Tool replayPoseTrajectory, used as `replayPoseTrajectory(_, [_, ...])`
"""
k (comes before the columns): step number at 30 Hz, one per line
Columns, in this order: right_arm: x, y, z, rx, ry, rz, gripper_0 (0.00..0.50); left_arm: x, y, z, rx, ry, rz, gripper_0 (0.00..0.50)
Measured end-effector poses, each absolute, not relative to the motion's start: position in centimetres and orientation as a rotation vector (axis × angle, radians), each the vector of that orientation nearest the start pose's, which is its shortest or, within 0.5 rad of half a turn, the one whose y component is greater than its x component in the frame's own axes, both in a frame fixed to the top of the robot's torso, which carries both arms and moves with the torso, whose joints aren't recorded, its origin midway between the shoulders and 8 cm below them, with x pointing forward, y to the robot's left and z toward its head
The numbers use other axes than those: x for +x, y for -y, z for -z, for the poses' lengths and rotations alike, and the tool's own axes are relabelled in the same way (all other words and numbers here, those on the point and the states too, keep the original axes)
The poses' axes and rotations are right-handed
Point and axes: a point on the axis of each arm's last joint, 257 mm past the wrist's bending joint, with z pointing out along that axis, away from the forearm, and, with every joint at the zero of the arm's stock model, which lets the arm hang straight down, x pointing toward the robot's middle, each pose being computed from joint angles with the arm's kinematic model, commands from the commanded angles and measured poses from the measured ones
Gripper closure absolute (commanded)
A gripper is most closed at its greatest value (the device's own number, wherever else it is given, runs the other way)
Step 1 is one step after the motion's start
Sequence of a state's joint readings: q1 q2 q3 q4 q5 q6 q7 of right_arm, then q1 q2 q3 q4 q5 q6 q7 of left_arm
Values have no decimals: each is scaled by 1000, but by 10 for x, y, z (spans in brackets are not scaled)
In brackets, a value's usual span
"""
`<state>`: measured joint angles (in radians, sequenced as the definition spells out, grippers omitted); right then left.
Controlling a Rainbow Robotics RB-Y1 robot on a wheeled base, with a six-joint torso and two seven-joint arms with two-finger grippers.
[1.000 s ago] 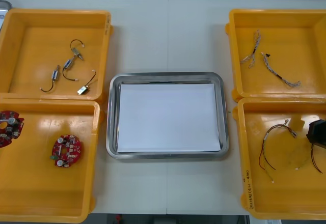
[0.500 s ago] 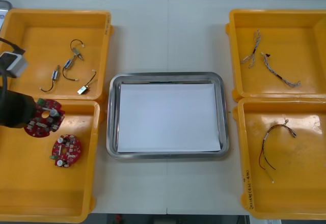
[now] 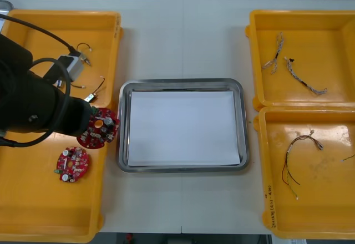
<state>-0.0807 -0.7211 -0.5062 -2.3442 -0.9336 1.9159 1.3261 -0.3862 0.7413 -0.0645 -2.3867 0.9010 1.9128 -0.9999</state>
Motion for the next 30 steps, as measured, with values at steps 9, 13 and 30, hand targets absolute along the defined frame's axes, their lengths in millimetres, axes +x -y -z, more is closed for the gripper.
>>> replayPoseTrajectory(9, [342, 340, 106, -316, -2569, -50, 500, 375, -171, 167, 424, -2588, 101, 499])
replayPoseTrajectory(13, [341, 321, 98, -418, -2556, -83, 500, 379, -157, 181, 344, -2589, 122, 500])
replayPoseTrajectory(30, [354, 246, 84, -752, -2472, -102, 500, 407, -141, 243, 276, -2594, 91, 497])
